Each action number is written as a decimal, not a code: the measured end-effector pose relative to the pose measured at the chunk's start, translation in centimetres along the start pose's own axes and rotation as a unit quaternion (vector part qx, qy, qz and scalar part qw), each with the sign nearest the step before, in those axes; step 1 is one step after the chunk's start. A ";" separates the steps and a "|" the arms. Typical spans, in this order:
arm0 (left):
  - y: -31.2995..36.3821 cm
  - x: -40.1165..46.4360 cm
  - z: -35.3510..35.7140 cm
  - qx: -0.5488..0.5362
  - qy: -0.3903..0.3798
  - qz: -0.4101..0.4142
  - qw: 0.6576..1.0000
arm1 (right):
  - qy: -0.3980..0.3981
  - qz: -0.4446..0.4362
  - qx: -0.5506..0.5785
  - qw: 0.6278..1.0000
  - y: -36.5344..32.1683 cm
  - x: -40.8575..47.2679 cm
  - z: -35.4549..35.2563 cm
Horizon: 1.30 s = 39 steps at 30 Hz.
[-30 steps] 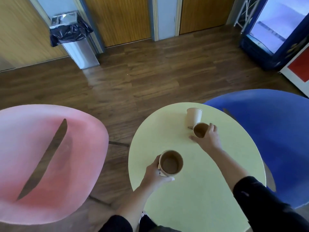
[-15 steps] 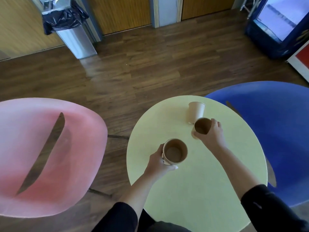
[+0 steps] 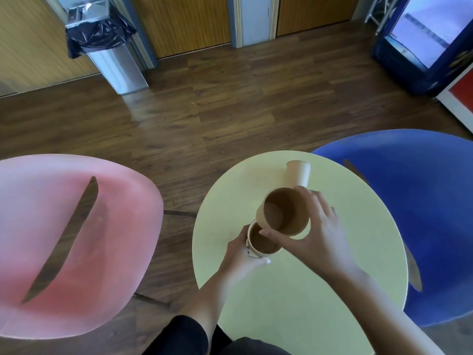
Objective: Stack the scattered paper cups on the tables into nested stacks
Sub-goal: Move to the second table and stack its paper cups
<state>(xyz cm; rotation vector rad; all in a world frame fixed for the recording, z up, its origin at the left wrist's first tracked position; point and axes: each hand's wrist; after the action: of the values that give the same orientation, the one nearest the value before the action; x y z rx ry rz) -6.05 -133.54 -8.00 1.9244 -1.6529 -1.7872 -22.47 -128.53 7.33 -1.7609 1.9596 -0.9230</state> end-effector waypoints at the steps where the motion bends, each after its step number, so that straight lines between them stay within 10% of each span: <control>1: 0.0 -0.1 0.0 0.001 0.002 0.000 1.000 | -0.010 -0.015 -0.004 1.000 0.1 -0.3 0.5; 25: 0.6 -0.7 0.1 -0.002 0.017 0.042 0.999 | -0.140 0.027 -0.006 0.990 4.2 -1.6 5.8; 39: 0.5 -0.5 -0.1 0.032 0.022 0.035 0.999 | -0.045 0.298 0.051 0.952 14.2 12.8 6.6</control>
<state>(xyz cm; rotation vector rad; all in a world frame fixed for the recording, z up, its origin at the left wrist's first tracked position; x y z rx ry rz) -6.22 -133.50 -7.30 1.8895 -1.7612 -1.6758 -30.96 -142.26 -4.87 -1.0243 2.1462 -0.6948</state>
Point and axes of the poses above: each hand's wrist, its own x-axis towards the middle knuckle, its own z-axis out of the palm, y = z × x, and after that the axes turned 13 degrees about -z, right-handed
